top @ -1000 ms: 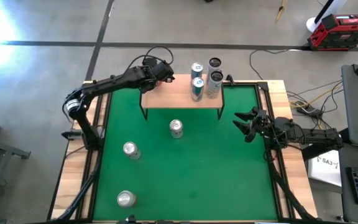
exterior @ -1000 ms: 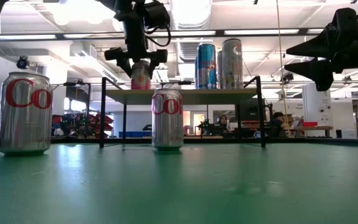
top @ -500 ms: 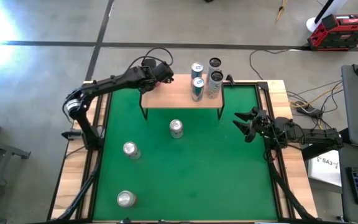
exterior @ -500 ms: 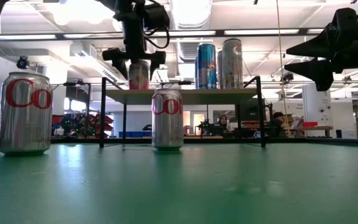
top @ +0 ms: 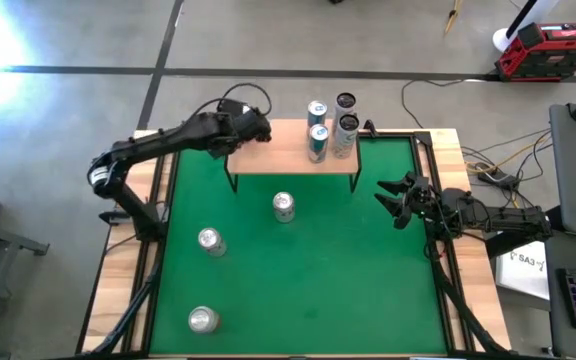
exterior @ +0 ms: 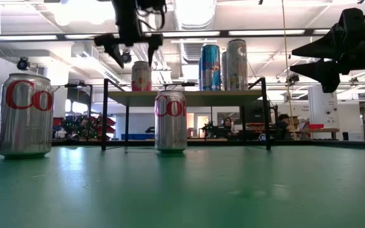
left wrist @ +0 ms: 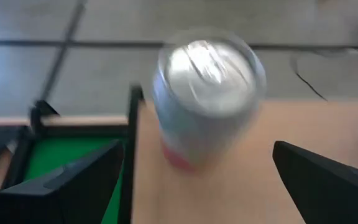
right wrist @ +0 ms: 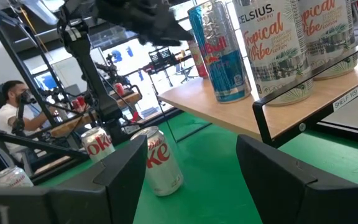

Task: Place canned beverage on shelf
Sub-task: Put the top pink-white soda can on the shelf, then put the right red-silver soda can on the shelf

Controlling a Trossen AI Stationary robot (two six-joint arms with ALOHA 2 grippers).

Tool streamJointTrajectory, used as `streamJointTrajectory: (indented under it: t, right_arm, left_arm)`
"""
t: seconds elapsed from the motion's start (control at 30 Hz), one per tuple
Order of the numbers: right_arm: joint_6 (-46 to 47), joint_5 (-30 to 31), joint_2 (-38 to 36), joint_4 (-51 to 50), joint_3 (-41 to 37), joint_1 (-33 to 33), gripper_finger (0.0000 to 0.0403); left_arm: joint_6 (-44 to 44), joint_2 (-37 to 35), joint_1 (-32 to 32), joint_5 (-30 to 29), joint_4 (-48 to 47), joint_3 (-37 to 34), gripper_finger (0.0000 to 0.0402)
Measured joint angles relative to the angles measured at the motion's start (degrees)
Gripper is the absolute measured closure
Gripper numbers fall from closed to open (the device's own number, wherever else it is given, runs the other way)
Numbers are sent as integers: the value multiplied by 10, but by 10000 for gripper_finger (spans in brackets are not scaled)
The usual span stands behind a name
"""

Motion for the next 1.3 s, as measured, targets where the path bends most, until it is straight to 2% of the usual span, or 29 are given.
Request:
streamJointTrajectory:
  t: [0.13,0.23,0.43,0.57,1.1,1.3]
  right_arm:
    - [0,0,0,0,0,0,165]
    - [0,0,0,0,0,0,165]
    - [0,0,0,0,0,0,165]
    - [0,0,0,0,0,0,165]
    - [0,0,0,0,0,0,165]
    - [0,0,0,0,0,0,165]
  left_arm:
    - [-26,-31,-46,71,-46,0,4]
    - [-51,-37,-88,102,-74,0,4]
    - [-103,-21,-178,109,-80,0,4]
    - [-143,7,-215,109,-85,0,4]
    - [-269,135,-271,108,-7,0,4]
    - [-280,173,-270,105,16,9,4]
